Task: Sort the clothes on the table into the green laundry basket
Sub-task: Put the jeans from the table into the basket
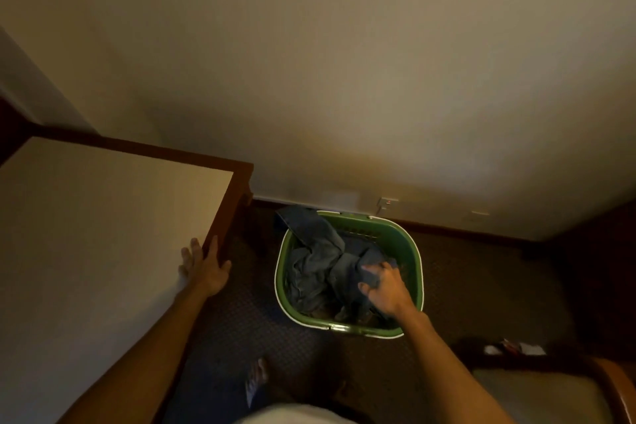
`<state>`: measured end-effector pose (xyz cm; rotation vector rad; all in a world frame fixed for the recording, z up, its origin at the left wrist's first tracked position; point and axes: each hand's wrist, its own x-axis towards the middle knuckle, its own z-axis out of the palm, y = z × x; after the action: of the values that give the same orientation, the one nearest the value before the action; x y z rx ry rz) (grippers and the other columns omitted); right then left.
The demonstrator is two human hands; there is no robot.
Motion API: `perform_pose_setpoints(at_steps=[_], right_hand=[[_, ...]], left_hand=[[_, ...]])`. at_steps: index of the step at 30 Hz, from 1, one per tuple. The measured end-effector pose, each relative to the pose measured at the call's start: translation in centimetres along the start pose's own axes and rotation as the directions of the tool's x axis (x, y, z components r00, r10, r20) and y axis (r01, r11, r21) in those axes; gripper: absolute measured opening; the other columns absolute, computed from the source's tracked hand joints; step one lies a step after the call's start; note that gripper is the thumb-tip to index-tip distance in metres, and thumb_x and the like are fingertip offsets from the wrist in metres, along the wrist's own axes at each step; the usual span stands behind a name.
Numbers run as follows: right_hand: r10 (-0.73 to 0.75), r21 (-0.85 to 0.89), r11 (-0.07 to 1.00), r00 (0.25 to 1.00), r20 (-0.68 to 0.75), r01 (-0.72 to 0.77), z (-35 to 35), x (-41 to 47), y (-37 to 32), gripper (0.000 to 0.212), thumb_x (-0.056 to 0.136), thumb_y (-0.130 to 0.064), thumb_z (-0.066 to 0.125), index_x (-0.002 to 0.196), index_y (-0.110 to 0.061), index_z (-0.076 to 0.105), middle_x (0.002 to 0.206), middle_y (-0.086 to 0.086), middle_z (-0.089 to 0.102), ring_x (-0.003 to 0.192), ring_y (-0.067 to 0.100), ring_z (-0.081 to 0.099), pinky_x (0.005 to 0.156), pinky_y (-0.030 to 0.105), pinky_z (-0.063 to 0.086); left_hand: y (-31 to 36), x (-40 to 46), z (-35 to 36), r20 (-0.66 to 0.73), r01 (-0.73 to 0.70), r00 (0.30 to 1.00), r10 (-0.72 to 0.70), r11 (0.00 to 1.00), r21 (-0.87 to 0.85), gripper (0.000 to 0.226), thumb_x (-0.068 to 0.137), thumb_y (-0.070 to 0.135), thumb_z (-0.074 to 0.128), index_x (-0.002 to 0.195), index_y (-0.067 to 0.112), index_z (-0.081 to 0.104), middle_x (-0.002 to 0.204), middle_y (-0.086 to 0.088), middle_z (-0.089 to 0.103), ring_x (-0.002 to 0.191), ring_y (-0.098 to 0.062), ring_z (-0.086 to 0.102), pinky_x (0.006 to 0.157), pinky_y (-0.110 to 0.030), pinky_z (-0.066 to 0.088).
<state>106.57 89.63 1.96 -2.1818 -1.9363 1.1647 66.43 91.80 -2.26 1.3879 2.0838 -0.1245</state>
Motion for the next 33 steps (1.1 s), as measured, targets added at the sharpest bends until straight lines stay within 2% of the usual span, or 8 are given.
perform_pose_setpoints(at_steps=[3,9,15,20,24,26,30,33], right_hand=[[-0.012,0.041,0.999,0.998,0.06,0.009,0.2,1.2,0.2,0.054,0.094,-0.036,0.067,0.144,-0.025,0.051,0.15,0.01,0.041,0.142,0.033,0.032,0.116,0.045,0.031],[-0.053,0.061,0.997,0.99,0.129,0.045,-0.1,6.4,-0.1,0.054,0.095,-0.036,0.065,0.146,-0.026,0.048,0.151,0.006,0.042,0.144,0.03,0.032,0.116,0.043,0.032],[-0.067,0.076,0.996,0.979,0.194,0.053,0.6,14.0,-2.8,0.062,0.094,-0.031,0.067,0.15,-0.029,0.039,0.152,0.003,0.042,0.143,0.028,0.037,0.113,0.045,0.039],[-0.109,0.066,0.993,0.974,0.199,0.098,2.6,22.8,-5.1,0.069,0.091,-0.028,0.067,0.152,-0.032,0.035,0.151,0.003,0.044,0.14,0.03,0.042,0.11,0.048,0.044],[-0.207,-0.09,0.97,0.965,0.163,0.224,4.7,29.1,-7.5,0.078,0.095,-0.02,0.064,0.159,-0.022,0.019,0.167,0.005,0.009,0.148,0.04,0.019,0.117,0.049,0.028],[-0.254,-0.064,0.961,0.95,0.184,0.269,6.6,31.8,-7.7,0.086,0.095,-0.013,0.063,0.161,-0.023,0.008,0.168,0.002,-0.002,0.149,0.039,0.017,0.116,0.049,0.03],[-0.249,0.127,0.964,0.96,0.128,0.233,10.7,34.0,-5.8,0.077,0.095,-0.002,0.06,0.159,-0.02,0.021,0.165,0.009,0.02,0.148,0.038,0.026,0.117,0.05,0.031],[-0.201,0.222,0.954,0.979,-0.021,0.201,11.8,32.1,-5.4,0.046,0.094,0.007,0.056,0.138,-0.005,0.054,0.146,0.018,0.039,0.123,0.04,0.05,0.098,0.024,0.04]], left_hand=[[3.1,-0.5,2.5,-0.102,-0.129,0.986,0.129,0.992,0.011,0.071,0.104,0.041,0.047,0.162,0.025,0.01,0.169,-0.015,-0.007,0.156,-0.035,-0.008,0.126,-0.053,0.005],[11.8,-0.1,6.4,-0.009,-0.265,0.964,0.265,0.961,-0.08,0.065,0.103,0.04,0.05,0.16,0.021,0.025,0.167,-0.014,0.02,0.155,-0.033,0.014,0.125,-0.041,0.013],[16.0,4.9,6.5,0.089,-0.234,0.962,0.256,0.95,-0.205,0.066,0.097,0.043,0.058,0.156,0.029,0.032,0.157,-0.009,0.041,0.145,-0.034,0.036,0.113,-0.046,0.039],[17.3,12.5,5.3,0.077,-0.185,0.978,0.195,0.975,-0.123,0.071,0.1,0.035,0.06,0.159,0.023,0.024,0.164,-0.013,0.027,0.147,-0.038,0.027,0.114,-0.047,0.034],[17.3,18.9,6.8,0.151,-0.206,0.967,0.203,0.979,0.0,0.095,0.095,0.044,0.066,0.161,0.033,-0.001,0.169,-0.016,-0.006,0.154,-0.041,0.002,0.121,-0.054,0.017],[17.2,21.5,7.9,0.177,-0.205,0.965,0.194,0.978,0.046,0.101,0.093,0.048,0.067,0.161,0.035,-0.005,0.169,-0.014,-0.006,0.155,-0.04,0.001,0.121,-0.056,0.016],[16.9,22.8,11.8,-0.023,-0.256,0.967,0.255,0.961,-0.104,0.056,0.096,0.024,0.065,0.149,0.024,0.048,0.144,-0.015,0.053,0.128,-0.037,0.053,0.1,-0.04,0.047],[17.5,20.7,13.5,-0.195,-0.183,0.971,0.14,0.958,-0.223,0.033,0.096,0.012,0.059,0.128,0.018,0.068,0.127,-0.017,0.061,0.112,-0.037,0.057,0.089,-0.04,0.049]])
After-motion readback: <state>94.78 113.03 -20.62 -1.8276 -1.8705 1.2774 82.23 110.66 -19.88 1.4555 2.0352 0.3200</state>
